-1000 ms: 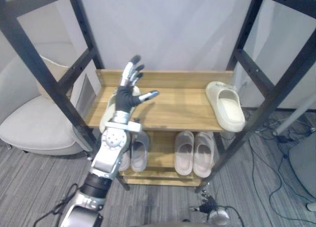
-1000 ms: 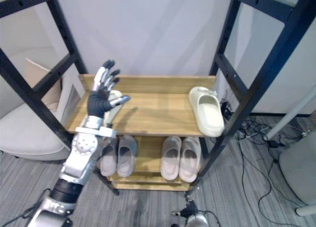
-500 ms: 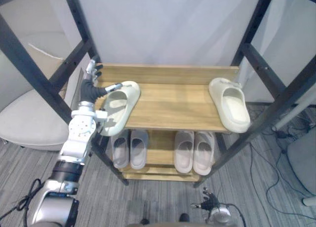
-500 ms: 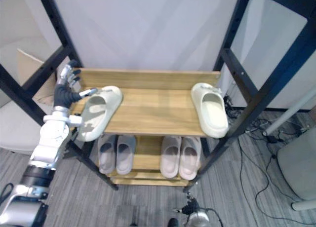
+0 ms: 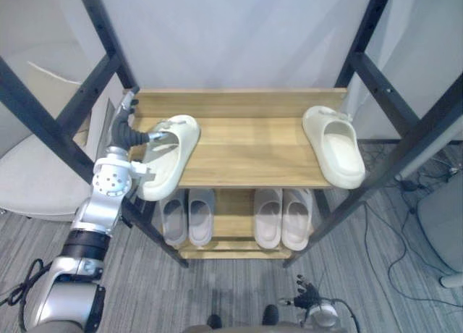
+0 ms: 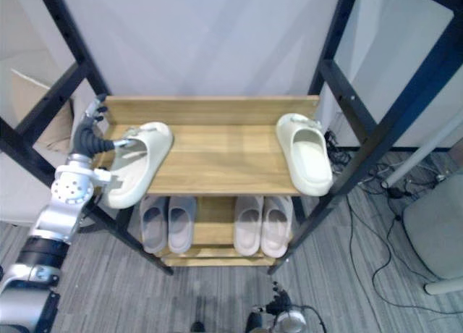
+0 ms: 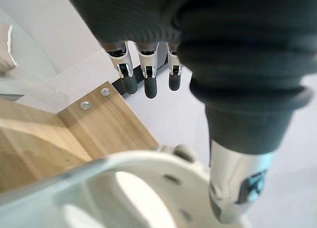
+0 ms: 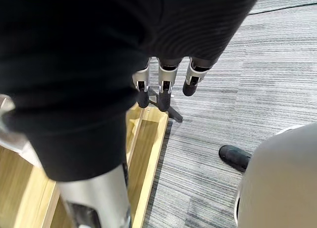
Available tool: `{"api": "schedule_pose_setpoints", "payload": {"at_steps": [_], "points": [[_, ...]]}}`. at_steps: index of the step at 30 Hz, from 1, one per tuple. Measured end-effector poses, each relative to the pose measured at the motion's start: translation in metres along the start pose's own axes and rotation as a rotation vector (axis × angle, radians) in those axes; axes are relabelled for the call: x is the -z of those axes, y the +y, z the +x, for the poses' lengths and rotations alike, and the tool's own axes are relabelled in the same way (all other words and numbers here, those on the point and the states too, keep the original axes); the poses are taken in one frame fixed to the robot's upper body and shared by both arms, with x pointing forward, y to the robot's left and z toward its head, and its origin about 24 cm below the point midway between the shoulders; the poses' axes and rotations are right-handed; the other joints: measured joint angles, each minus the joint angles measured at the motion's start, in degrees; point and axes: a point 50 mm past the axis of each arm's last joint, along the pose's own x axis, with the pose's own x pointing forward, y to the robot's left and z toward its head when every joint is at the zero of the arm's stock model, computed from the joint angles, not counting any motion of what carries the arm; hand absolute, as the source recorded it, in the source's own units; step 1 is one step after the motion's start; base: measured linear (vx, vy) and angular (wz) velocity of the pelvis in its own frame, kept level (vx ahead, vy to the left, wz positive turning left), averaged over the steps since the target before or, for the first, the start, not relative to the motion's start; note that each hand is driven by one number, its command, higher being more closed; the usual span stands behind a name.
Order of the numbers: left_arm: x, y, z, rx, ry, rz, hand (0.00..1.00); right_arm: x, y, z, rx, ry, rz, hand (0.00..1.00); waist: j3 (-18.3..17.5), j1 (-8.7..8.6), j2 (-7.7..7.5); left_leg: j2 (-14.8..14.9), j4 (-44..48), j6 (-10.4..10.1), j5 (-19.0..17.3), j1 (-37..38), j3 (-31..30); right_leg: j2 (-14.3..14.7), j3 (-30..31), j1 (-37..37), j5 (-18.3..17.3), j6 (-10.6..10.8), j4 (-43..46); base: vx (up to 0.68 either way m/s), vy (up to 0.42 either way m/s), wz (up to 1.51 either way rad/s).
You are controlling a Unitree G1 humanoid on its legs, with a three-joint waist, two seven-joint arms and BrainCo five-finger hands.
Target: Organize the slippers on the shoe rack
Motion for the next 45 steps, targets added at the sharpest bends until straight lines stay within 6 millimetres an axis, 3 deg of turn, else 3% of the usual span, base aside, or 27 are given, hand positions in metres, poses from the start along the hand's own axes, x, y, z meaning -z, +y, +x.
{"api": "schedule_pose_setpoints", "payload": {"at_steps": [9,18,19,31,45], "points": [[0.004,0.000,0.000,0.016,0.007,0.112,0.00,0.002,0.000,-0.001,0.001,-0.002,0.002,0.00,0.1,-0.11,0.17,0.2,0.0,0.0,0.0,0.1,0.0,0.2,0.1,0.0,0.0,0.0,0.0,0.00,0.000,0.00],[0.002,-0.002,0.014,0.035,0.022,0.198,0.00,0.002,0.000,-0.001,0.002,-0.001,0.002,0.00,0.6,-0.21,0.73,0.2,0.0,0.0,0.0,-0.2,0.2,0.2,0.5,-0.4,0.0,0.0,0.0,0.00,0.001,-0.01],[0.001,0.000,0.018,0.029,0.024,0.210,1.00,0.002,0.001,-0.001,0.002,-0.002,0.003,0.00,0.7,-0.22,0.77,0.2,0.0,0.0,0.0,-0.7,0.4,0.2,0.7,-1.0,0.0,-0.1,0.0,-0.01,0.007,-0.06],[-0.005,-0.002,0.023,0.012,0.012,0.221,1.00,0.002,-0.002,-0.001,0.032,0.003,0.023,0.00,1.0,-0.77,0.69,0.2,0.0,0.0,0.0,-0.8,1.9,0.2,1.9,-1.8,0.6,-0.2,0.0,0.00,0.012,-0.06],[-0.009,-0.013,0.022,-0.036,0.040,0.049,1.00,0.001,-0.004,-0.001,0.044,0.002,0.029,0.00,1.5,-0.90,0.57,0.2,0.0,0.0,0.0,-0.3,2.9,0.2,2.5,-1.7,1.1,-0.1,0.0,-0.02,0.006,-0.04]]}}
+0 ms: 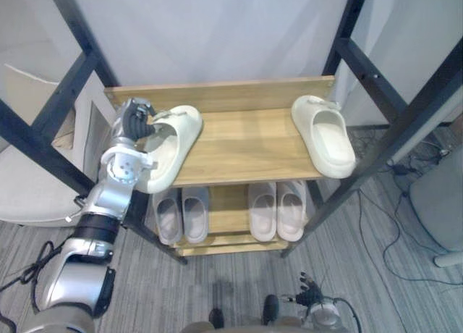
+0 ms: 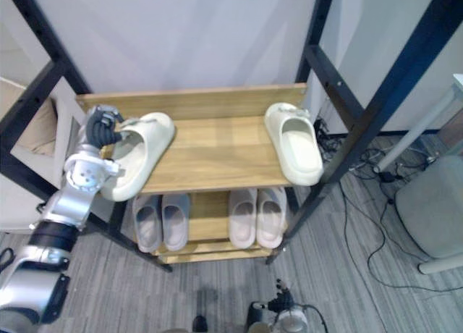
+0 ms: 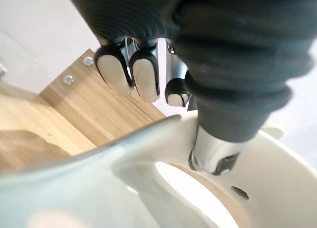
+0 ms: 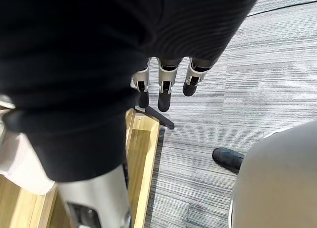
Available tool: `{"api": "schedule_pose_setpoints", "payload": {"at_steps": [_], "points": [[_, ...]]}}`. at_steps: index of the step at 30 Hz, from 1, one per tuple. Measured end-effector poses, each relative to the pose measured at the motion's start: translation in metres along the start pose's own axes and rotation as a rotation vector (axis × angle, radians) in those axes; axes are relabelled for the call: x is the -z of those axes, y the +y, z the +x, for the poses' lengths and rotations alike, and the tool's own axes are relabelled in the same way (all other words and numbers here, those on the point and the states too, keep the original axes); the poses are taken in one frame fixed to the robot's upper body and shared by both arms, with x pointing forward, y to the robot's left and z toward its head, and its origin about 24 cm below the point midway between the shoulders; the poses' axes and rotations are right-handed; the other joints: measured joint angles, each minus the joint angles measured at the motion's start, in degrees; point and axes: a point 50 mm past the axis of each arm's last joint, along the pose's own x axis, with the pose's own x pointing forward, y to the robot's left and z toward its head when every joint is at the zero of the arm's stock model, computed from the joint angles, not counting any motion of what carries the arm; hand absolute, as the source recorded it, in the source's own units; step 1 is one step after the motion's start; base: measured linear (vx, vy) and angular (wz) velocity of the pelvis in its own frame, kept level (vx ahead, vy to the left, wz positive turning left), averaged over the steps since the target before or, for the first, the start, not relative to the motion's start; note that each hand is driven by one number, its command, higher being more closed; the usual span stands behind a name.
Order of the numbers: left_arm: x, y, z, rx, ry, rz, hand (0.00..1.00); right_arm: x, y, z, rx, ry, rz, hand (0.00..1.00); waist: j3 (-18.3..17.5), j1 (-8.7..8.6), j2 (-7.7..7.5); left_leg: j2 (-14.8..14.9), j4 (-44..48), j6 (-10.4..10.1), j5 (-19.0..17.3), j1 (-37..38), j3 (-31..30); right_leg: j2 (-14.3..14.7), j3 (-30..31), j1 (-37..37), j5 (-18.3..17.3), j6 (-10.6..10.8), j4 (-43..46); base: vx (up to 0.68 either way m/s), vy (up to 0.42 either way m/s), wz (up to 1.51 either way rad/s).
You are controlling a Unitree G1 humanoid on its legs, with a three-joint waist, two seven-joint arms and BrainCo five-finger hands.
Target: Organize the slippers on the shoe rack
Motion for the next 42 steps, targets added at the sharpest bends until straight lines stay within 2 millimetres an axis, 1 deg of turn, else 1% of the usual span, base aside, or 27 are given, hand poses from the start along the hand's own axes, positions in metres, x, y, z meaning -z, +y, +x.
{"api": "schedule_pose_setpoints", "payload": {"at_steps": [3,6,9,12,16,21,26,29,36,37,42], "points": [[-0.008,-0.007,-0.003,0.004,-0.027,-0.044,1.00,0.000,0.000,0.000,0.000,0.002,0.000,0.00,0.0,-0.03,0.01,-0.2,0.0,0.0,0.0,0.0,-0.1,-0.1,-0.1,0.0,0.0,0.0,0.0,0.00,0.000,0.00],[-0.019,-0.020,-0.006,0.021,-0.053,-0.098,1.00,0.000,0.000,0.000,0.000,0.004,-0.001,0.00,0.0,-0.06,0.03,-0.3,0.0,0.0,0.0,0.1,-0.2,-0.3,-0.2,0.2,0.1,0.1,0.0,0.00,0.000,0.00],[-0.030,-0.030,-0.008,0.048,-0.091,-0.124,1.00,-0.001,0.000,0.001,0.000,0.004,-0.001,0.00,0.1,-0.41,0.13,-0.5,0.0,0.1,0.0,0.4,-0.2,-0.4,-0.2,0.4,0.1,0.1,0.0,0.00,0.000,0.00],[-0.035,-0.038,-0.010,0.071,-0.106,-0.138,1.00,-0.003,0.000,0.001,0.001,-0.001,0.000,0.00,0.2,-0.94,0.39,-0.5,0.0,0.1,0.0,0.3,0.0,-0.4,-0.1,0.3,0.1,0.2,0.0,-0.03,0.011,-0.03],[-0.040,-0.043,-0.010,0.073,-0.113,-0.150,1.00,-0.007,-0.001,0.003,0.008,-0.011,0.001,0.00,0.7,-2.16,1.24,-0.4,-0.1,0.1,0.0,0.1,0.3,-0.4,0.3,-0.2,0.2,0.2,0.0,-0.01,0.003,-0.04],[-0.052,-0.046,-0.004,0.065,-0.142,-0.164,1.00,-0.008,-0.002,0.003,0.013,-0.013,0.003,0.00,0.8,-2.24,1.38,-0.3,-0.1,0.0,0.0,-0.8,1.4,-0.2,1.4,-1.5,0.5,0.1,0.0,0.00,0.000,-0.10],[-0.061,-0.052,0.008,0.070,-0.139,-0.172,1.00,-0.010,-0.003,0.004,0.020,-0.018,0.016,0.00,1.0,-3.01,1.71,-0.4,-0.2,0.1,0.0,-1.1,2.2,-0.2,2.3,-2.3,0.8,0.1,0.0,-0.01,0.008,-0.09],[-0.064,-0.051,0.015,0.061,-0.132,-0.164,1.00,-0.011,-0.004,0.005,0.029,-0.021,0.027,0.00,1.2,-3.08,2.11,-0.4,-0.3,0.0,0.0,-1.7,3.5,-0.2,3.3,-3.4,1.2,0.1,0.0,-0.03,0.002,-0.20],[-0.069,-0.050,0.025,0.040,-0.120,-0.162,1.00,-0.014,-0.008,0.006,0.053,-0.026,0.057,0.00,1.7,-4.09,2.72,-0.3,-0.5,0.0,0.0,-2.2,4.9,0.1,4.6,-4.6,1.6,0.1,0.0,-0.02,-0.001,-0.11],[-0.070,-0.050,0.026,0.040,-0.116,-0.163,0.00,-0.014,-0.009,0.006,0.055,-0.025,0.060,0.00,1.7,-4.13,2.77,-0.3,-0.5,0.0,0.0,-2.2,4.9,0.1,4.6,-4.7,1.6,0.1,0.0,0.00,0.000,0.00],[-0.073,-0.052,0.027,0.040,-0.115,-0.171,0.00,-0.014,-0.010,0.006,0.063,-0.026,0.068,0.00,1.8,-4.31,3.03,-0.3,-0.5,0.0,0.0,-2.3,5.0,0.1,4.7,-4.7,1.6,0.1,0.0,0.00,0.000,0.00]]}}
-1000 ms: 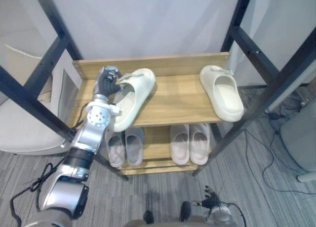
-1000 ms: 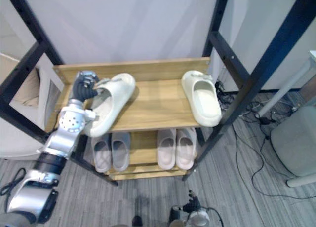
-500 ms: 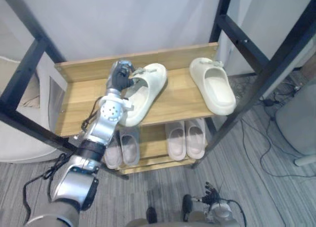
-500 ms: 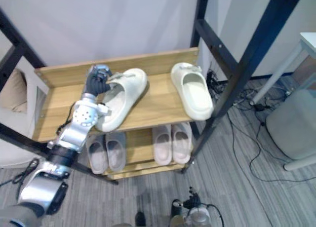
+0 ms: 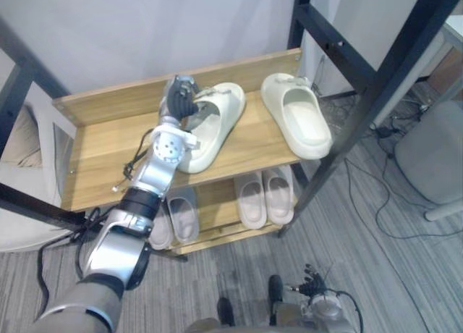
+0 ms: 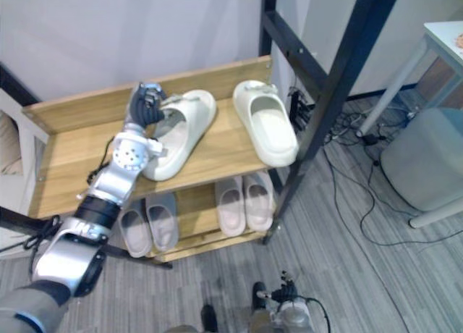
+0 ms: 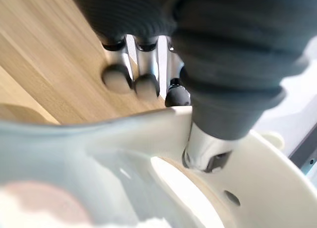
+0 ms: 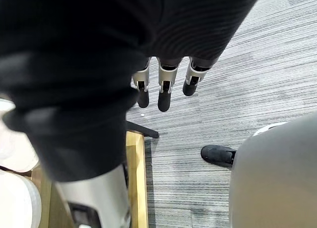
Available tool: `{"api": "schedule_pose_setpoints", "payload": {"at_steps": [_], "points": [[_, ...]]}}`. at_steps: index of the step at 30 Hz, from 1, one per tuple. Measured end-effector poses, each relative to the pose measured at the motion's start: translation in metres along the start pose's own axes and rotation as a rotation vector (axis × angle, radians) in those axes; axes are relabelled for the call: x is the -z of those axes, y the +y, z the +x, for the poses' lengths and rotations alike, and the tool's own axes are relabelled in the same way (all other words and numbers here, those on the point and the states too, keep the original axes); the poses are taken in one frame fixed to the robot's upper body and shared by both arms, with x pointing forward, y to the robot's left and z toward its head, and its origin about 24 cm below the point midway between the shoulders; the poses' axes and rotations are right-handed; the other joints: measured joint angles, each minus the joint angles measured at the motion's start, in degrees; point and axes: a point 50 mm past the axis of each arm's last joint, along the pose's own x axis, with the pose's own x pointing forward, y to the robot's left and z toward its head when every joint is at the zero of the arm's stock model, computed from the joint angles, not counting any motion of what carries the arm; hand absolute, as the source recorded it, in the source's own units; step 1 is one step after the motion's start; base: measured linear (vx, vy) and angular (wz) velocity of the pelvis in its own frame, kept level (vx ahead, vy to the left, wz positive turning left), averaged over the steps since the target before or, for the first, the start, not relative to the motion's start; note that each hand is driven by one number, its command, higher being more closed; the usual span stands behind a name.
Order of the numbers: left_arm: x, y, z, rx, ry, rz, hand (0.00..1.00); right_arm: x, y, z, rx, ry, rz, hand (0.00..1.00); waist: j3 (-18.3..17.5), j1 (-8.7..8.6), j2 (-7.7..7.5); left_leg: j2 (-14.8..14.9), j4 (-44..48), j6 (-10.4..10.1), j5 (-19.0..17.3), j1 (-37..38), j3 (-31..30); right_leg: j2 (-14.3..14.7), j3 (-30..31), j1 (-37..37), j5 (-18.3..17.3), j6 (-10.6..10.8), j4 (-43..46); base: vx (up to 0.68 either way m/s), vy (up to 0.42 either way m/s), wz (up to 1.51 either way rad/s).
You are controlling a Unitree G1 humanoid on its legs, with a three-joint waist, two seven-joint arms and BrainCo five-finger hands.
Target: Organize the slippers on the shoe rack
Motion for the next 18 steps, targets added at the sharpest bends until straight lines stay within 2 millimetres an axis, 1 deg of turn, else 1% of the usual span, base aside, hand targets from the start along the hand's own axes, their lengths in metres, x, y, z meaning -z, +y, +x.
{"api": "schedule_pose_setpoints", "payload": {"at_steps": [4,10,18], "points": [[-0.001,-0.004,0.001,0.004,0.005,-0.011,0.00,0.000,0.000,0.000,0.002,-0.001,0.002,0.00,0.0,-0.08,-0.01,-0.1,0.0,0.0,0.0,0.1,-0.1,-0.1,-0.1,0.2,0.1,0.1,0.0,0.00,0.000,0.00],[-0.002,-0.008,0.002,0.002,0.017,-0.029,0.00,-0.001,0.000,0.000,0.005,-0.006,0.006,0.00,0.0,-0.82,0.00,-0.1,-0.3,0.1,0.1,0.7,-0.2,-0.2,-0.2,0.7,0.1,0.1,0.0,0.00,0.000,0.00],[-0.006,-0.019,0.000,0.017,0.039,-0.134,0.00,-0.001,0.000,0.000,0.004,-0.003,0.005,0.00,0.2,-0.91,0.02,-0.2,-0.4,0.1,0.1,1.7,-1.8,-0.4,-2.2,2.4,0.0,0.1,0.0,0.00,0.004,0.09]]}}
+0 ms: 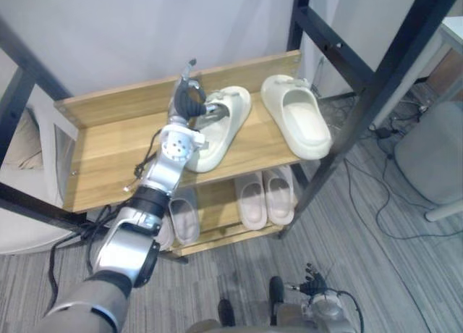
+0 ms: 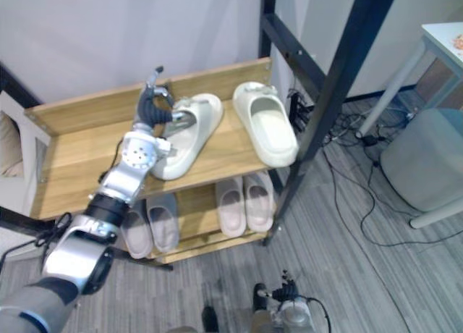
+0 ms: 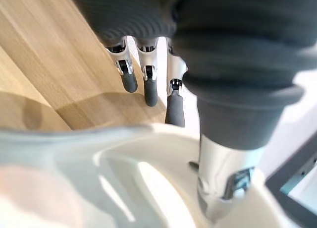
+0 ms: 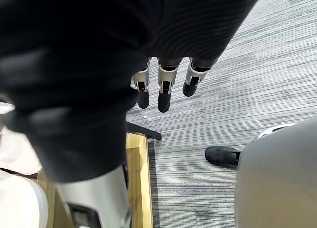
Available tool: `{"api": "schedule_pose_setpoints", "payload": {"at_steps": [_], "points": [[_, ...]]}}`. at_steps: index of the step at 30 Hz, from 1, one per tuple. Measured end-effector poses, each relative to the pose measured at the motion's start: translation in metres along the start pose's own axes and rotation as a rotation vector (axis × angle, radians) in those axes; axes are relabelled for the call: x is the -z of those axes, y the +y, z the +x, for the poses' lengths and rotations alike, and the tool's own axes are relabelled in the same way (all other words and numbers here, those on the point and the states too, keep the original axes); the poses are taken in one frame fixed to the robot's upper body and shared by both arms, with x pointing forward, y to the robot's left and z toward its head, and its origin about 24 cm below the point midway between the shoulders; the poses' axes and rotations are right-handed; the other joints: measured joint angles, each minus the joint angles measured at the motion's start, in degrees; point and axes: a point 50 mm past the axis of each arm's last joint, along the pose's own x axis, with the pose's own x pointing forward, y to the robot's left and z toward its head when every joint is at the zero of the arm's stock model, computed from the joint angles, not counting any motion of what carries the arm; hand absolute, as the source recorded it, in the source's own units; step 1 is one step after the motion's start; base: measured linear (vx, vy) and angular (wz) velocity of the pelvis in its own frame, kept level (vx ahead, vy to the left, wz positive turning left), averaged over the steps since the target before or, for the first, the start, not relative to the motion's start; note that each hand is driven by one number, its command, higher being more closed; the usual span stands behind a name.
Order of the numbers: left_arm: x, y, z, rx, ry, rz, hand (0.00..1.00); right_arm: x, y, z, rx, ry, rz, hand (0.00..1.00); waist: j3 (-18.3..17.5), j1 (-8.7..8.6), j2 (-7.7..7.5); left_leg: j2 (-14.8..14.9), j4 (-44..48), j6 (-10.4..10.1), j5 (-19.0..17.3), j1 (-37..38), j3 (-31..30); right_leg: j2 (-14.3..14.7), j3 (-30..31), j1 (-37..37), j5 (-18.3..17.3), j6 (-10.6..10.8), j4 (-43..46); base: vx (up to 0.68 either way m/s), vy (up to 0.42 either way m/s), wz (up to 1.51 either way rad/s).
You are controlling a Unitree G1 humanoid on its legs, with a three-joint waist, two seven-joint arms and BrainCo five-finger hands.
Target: Organize the slippers on the shoe rack
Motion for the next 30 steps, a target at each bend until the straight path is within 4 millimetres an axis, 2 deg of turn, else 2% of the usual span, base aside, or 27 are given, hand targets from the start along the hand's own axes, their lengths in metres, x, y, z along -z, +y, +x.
{"api": "schedule_pose_setpoints", "payload": {"at_steps": [10,18,22,30], "points": [[-0.007,0.000,-0.006,0.014,-0.027,-0.122,0.00,0.001,0.001,0.000,-0.010,0.008,-0.006,0.00,0.0,0.26,0.00,-0.1,0.0,0.5,0.4,0.1,-1.8,-0.3,-1.7,0.9,-0.2,0.2,0.0,-0.02,0.003,0.09],[-0.006,0.007,-0.025,-0.010,-0.059,-0.257,0.00,0.002,0.005,0.000,-0.032,0.012,-0.030,0.00,0.0,1.30,-0.04,-0.3,0.0,0.6,0.5,0.9,-3.1,-0.6,-3.3,2.3,-0.3,0.3,0.0,-0.02,0.010,0.09],[0.004,0.009,-0.039,-0.020,-0.038,-0.317,0.00,0.004,0.006,0.001,-0.035,0.035,-0.037,0.00,0.0,2.31,-0.08,-0.3,-0.1,0.7,0.5,0.9,-3.3,-0.6,-3.7,2.4,-0.4,0.3,0.0,-0.01,0.003,0.03],[0.027,0.004,-0.067,0.003,0.055,-0.442,0.00,0.007,0.008,0.001,-0.042,0.060,-0.046,0.00,-0.1,3.00,-0.86,-0.6,-0.1,1.0,0.8,1.1,-4.8,-0.9,-5.1,3.2,-0.5,0.4,0.0,-0.01,0.012,0.10]]}}
